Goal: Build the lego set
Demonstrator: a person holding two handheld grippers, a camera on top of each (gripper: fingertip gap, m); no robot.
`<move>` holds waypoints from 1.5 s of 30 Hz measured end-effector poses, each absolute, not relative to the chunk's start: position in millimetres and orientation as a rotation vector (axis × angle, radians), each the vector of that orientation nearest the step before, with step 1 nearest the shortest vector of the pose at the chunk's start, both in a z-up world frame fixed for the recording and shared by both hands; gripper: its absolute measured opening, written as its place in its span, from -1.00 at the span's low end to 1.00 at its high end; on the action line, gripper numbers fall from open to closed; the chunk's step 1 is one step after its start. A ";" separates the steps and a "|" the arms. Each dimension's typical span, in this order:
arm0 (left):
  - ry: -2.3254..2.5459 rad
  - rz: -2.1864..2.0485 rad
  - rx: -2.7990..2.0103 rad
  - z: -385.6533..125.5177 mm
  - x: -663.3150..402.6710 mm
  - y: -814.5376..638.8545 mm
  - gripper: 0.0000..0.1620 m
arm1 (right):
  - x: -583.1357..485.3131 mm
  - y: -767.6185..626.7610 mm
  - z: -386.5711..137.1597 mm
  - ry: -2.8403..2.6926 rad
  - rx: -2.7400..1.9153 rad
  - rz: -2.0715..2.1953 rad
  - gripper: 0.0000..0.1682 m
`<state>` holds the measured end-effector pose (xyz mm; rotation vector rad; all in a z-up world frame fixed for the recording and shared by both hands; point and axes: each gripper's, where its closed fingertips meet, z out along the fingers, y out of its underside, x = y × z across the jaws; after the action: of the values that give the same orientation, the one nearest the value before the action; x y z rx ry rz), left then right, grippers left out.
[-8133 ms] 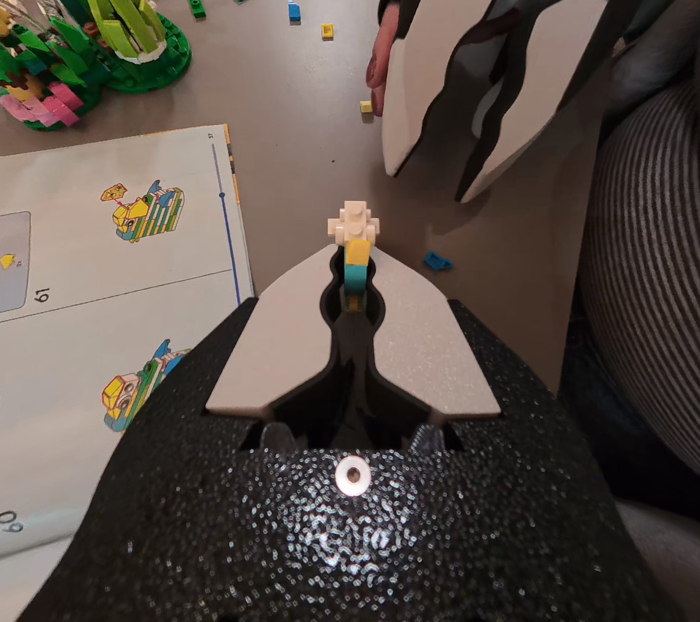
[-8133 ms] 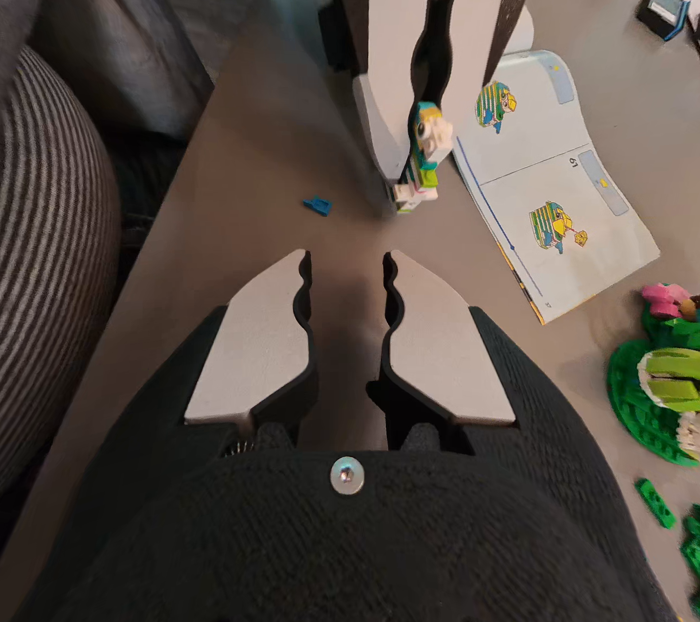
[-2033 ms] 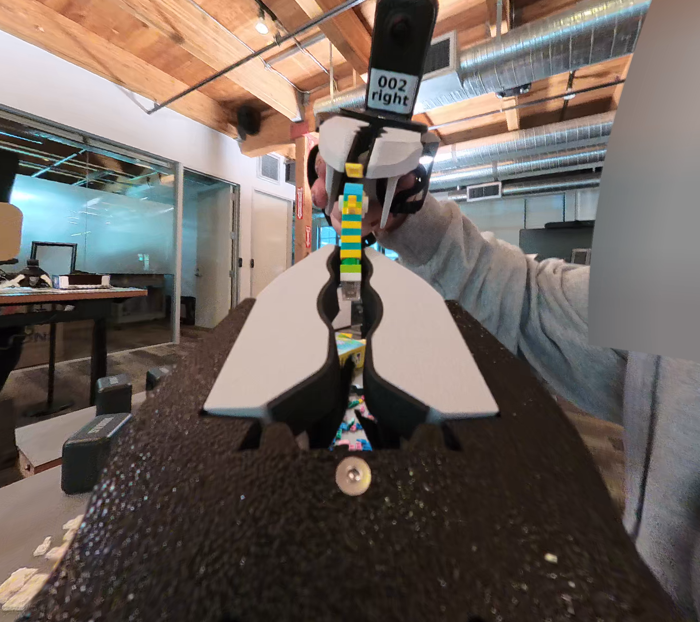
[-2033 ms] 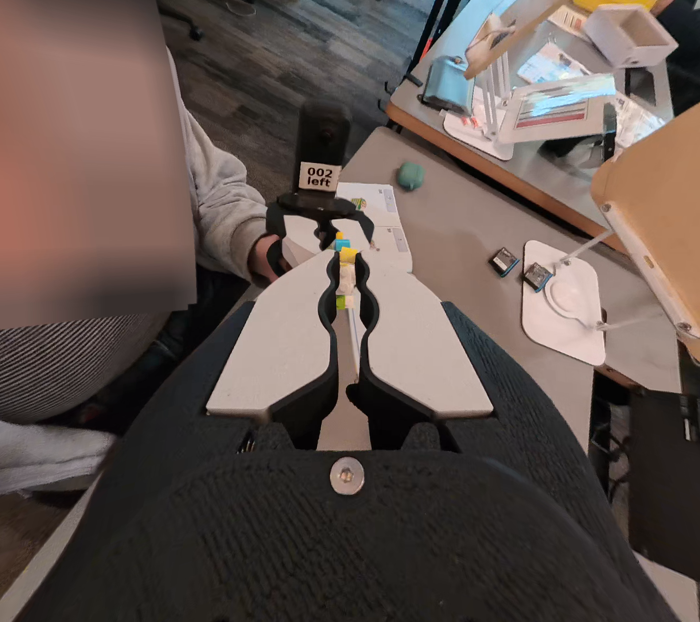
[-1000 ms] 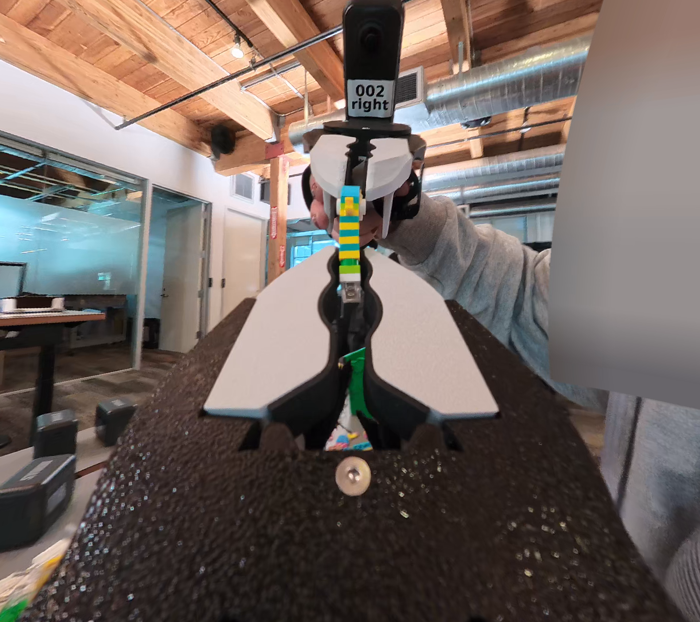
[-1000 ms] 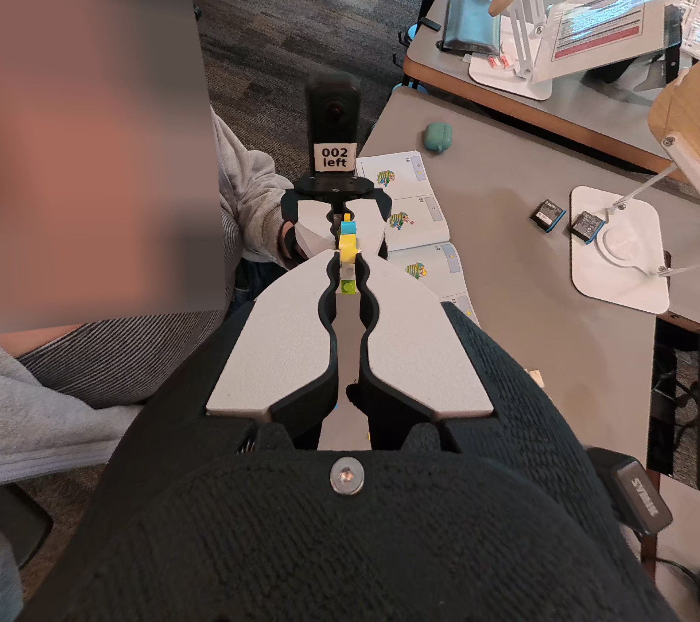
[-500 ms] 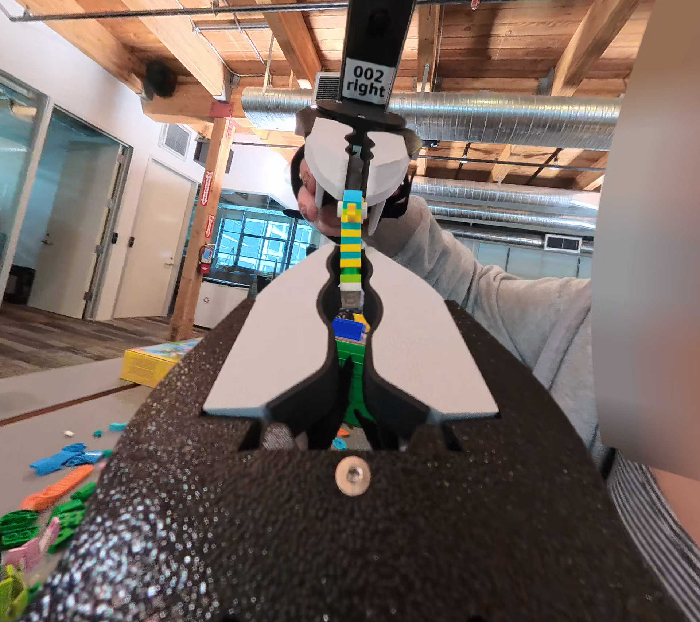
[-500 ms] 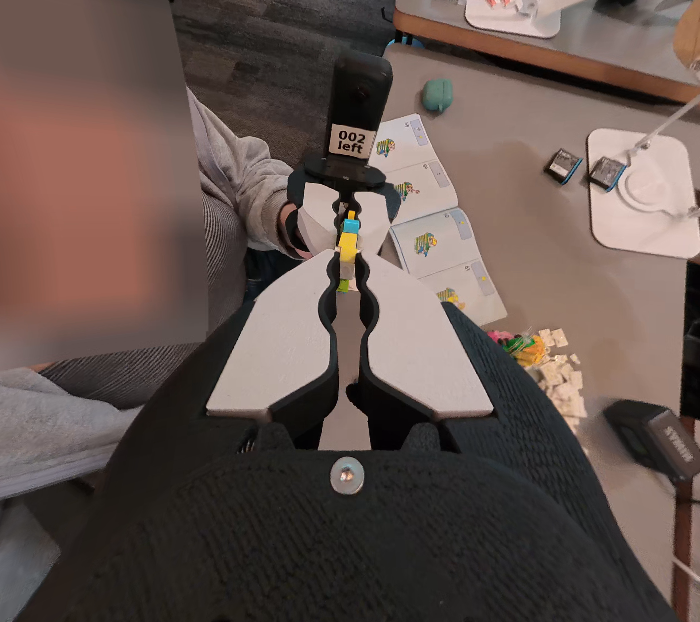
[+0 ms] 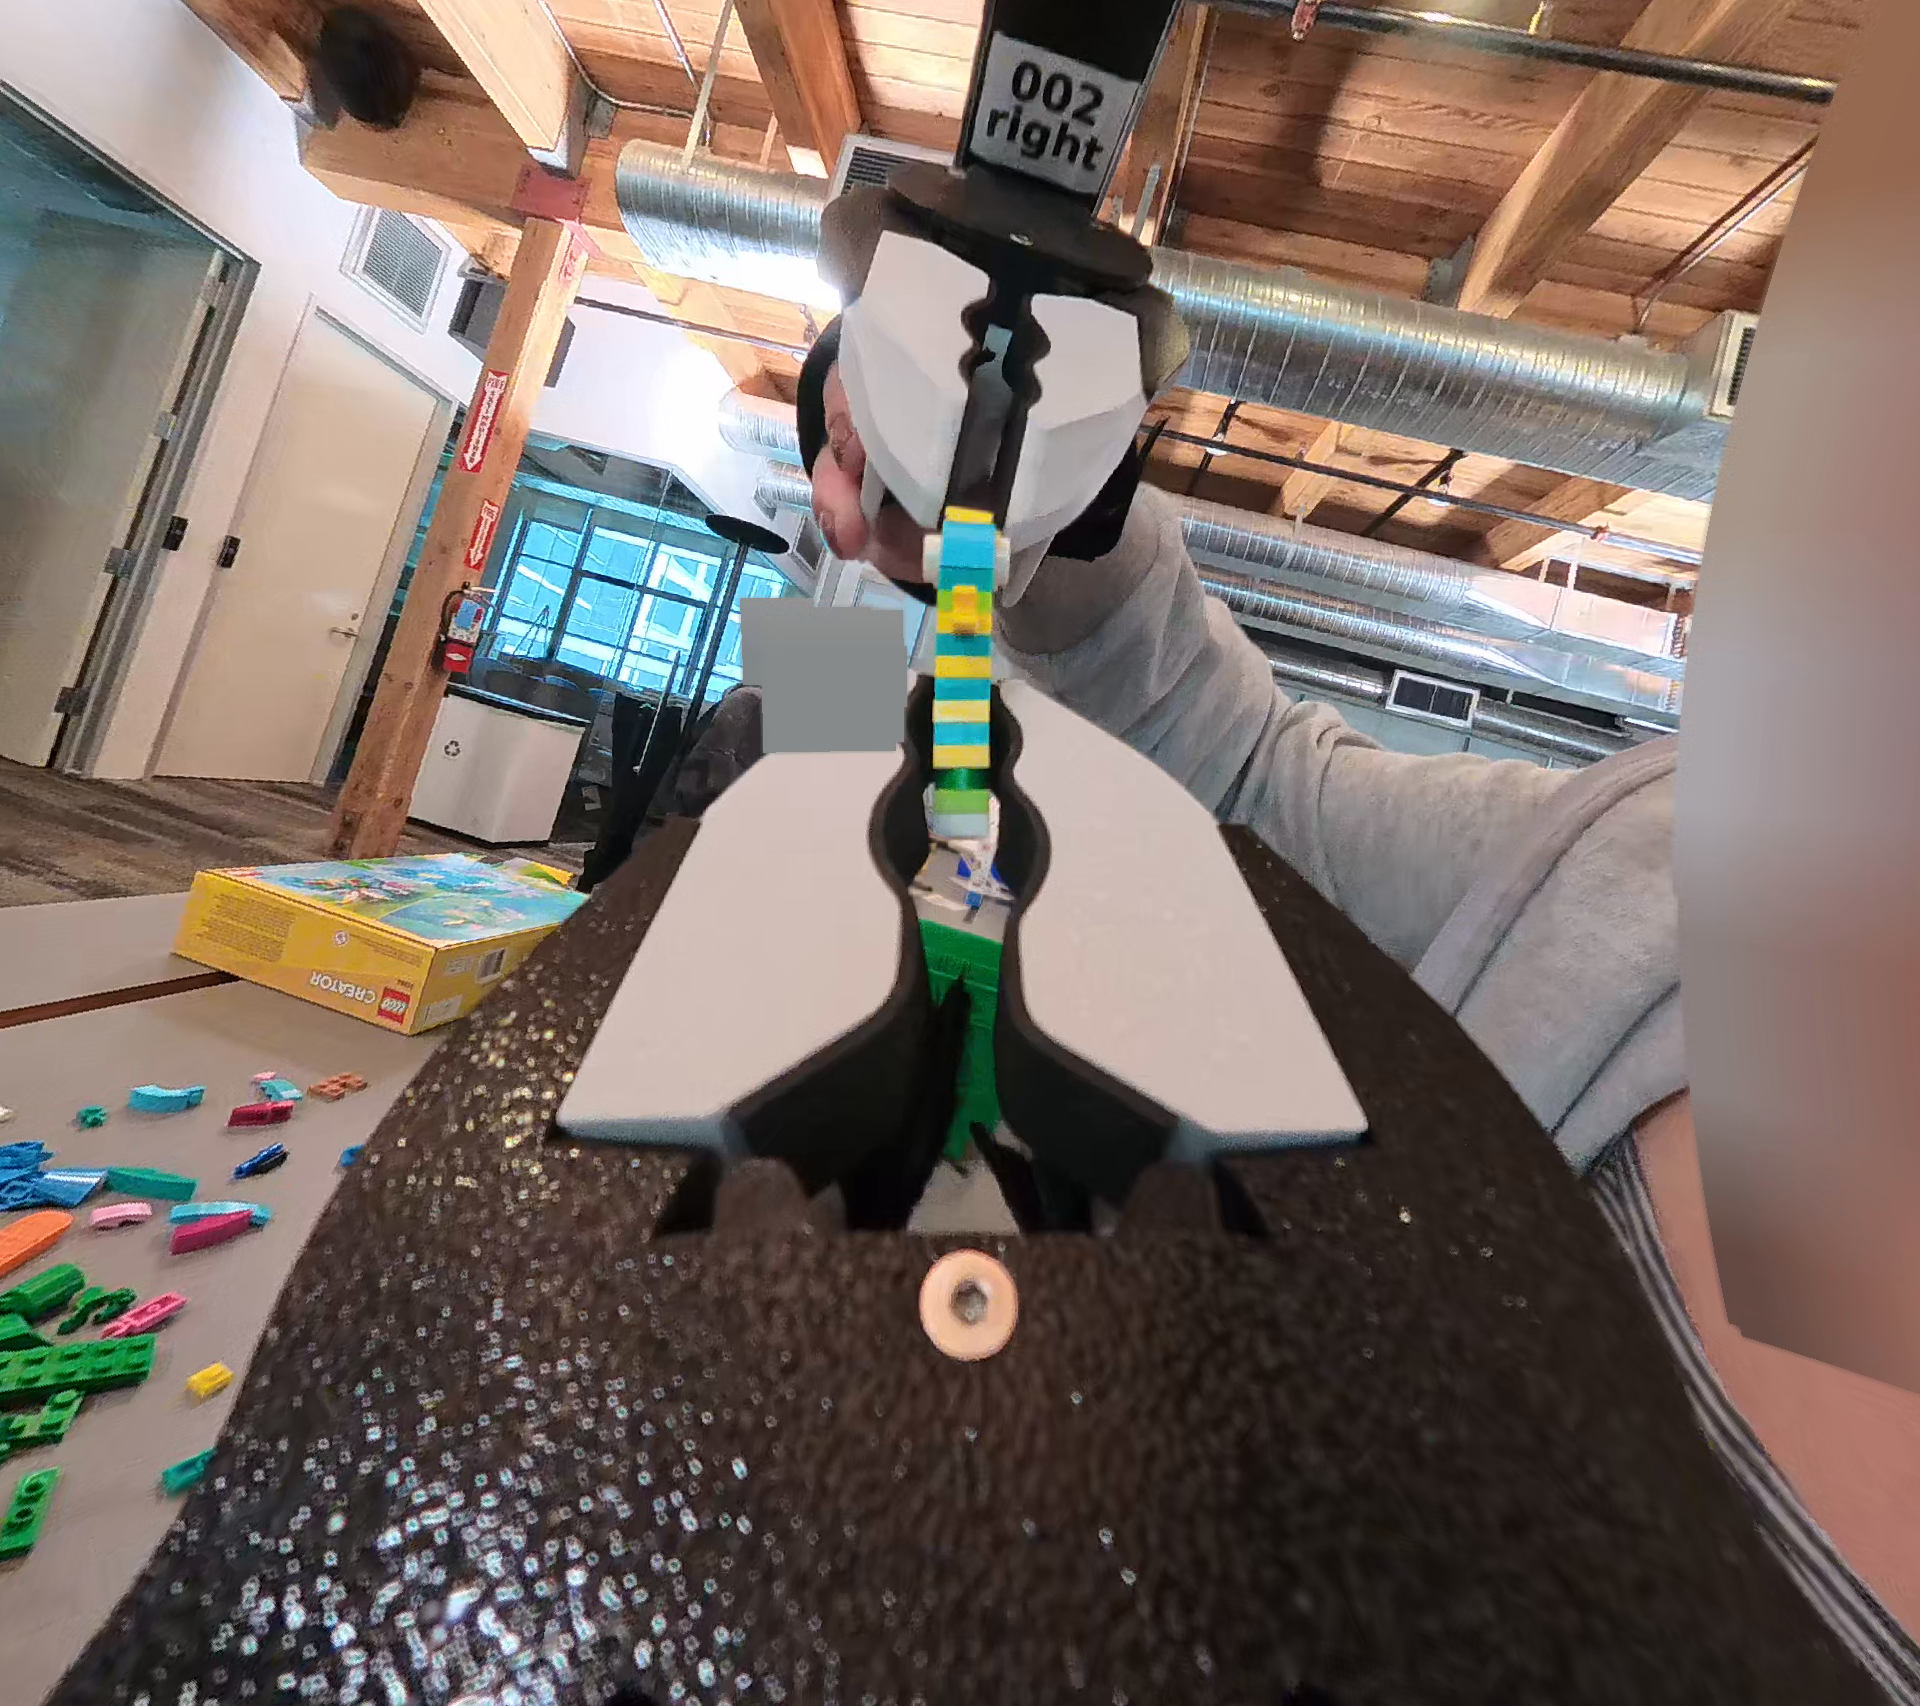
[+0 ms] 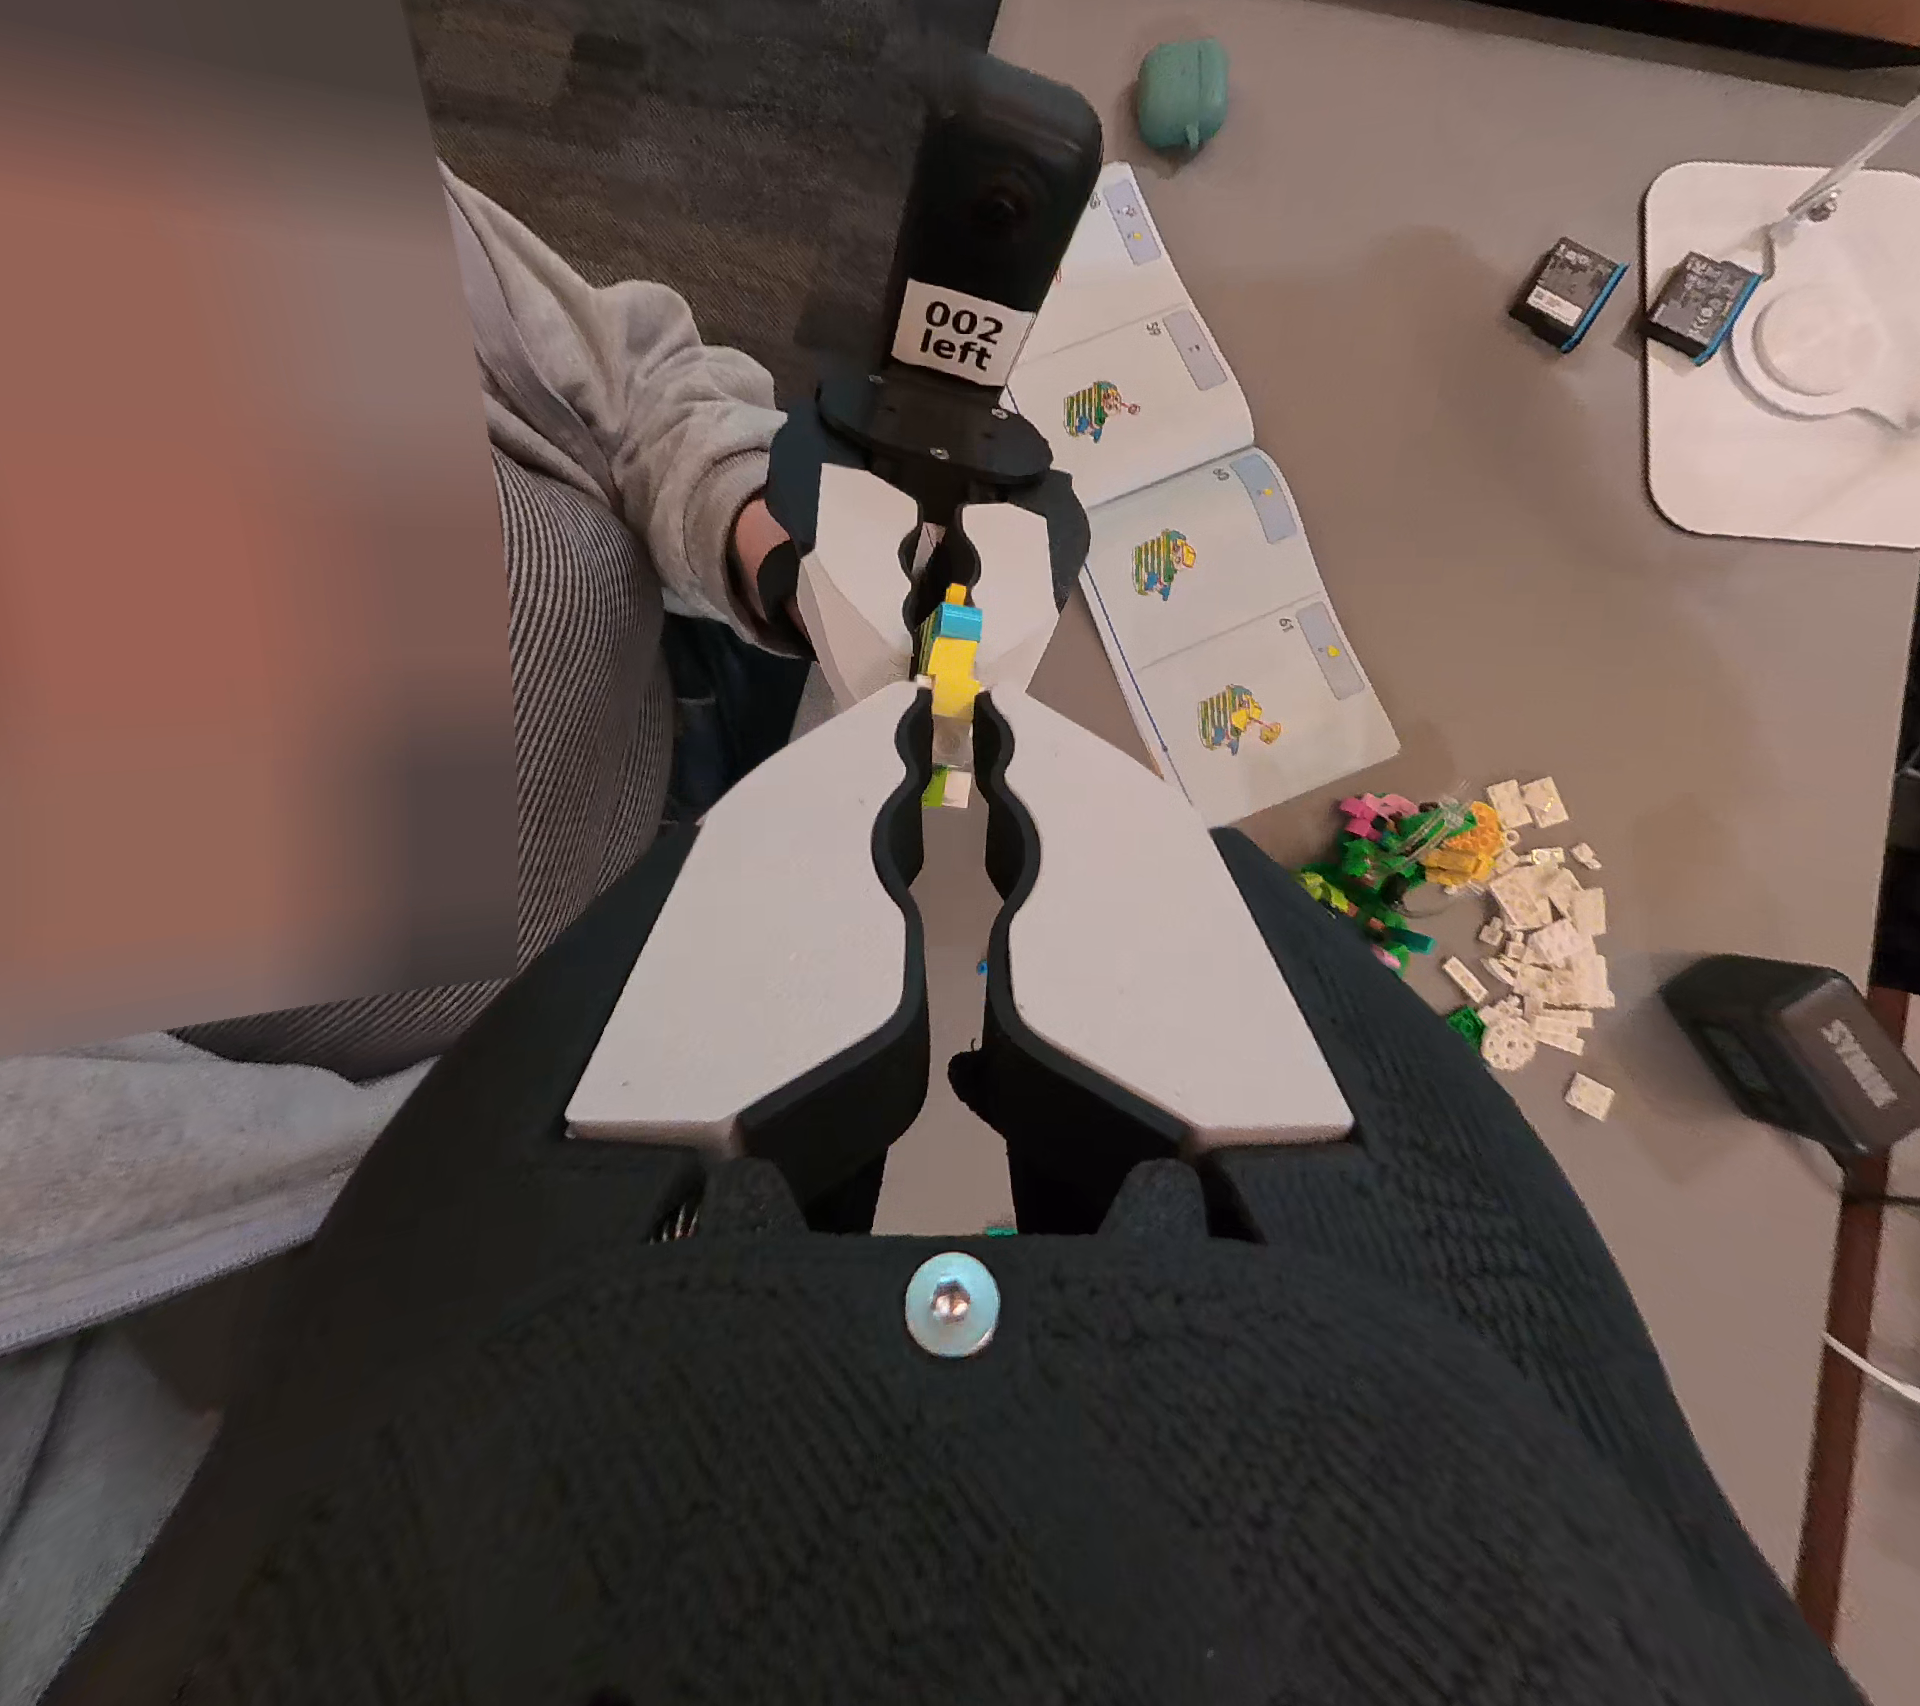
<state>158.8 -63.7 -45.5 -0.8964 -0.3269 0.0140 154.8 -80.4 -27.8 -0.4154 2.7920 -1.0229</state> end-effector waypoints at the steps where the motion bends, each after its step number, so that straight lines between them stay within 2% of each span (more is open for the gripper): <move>1: -0.329 0.022 -0.908 -46.3 158.4 -63.0 -0.90 | 154.3 -79.4 -28.7 2.797 -0.408 -1.005 -0.92; 11: -0.353 0.144 -1.052 -58.7 150.8 -56.7 -0.90 | 148.2 -69.1 -40.9 2.817 -0.309 -0.836 -0.92; 23: -0.207 0.515 -1.163 -63.6 154.5 -47.5 -0.90 | 159.0 -53.8 -45.6 2.954 -0.725 -0.680 -0.92; 39: -0.224 0.434 -1.070 -62.4 152.0 -51.9 -0.90 | 155.2 -58.0 -45.8 2.981 -0.690 -0.672 -0.88; 42: -0.242 0.417 -1.050 -61.9 149.9 -55.1 -0.91 | 150.0 -56.5 -45.2 3.016 -0.691 -0.686 -0.76; 45: -0.270 0.294 -0.972 -55.8 150.0 -63.9 -0.91 | 145.7 -63.2 -36.4 3.060 -0.791 -0.903 -0.50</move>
<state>150.0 -63.9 -55.8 -0.9716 -0.2695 0.2941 145.7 -63.2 -36.4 -0.7910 3.0598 -0.9029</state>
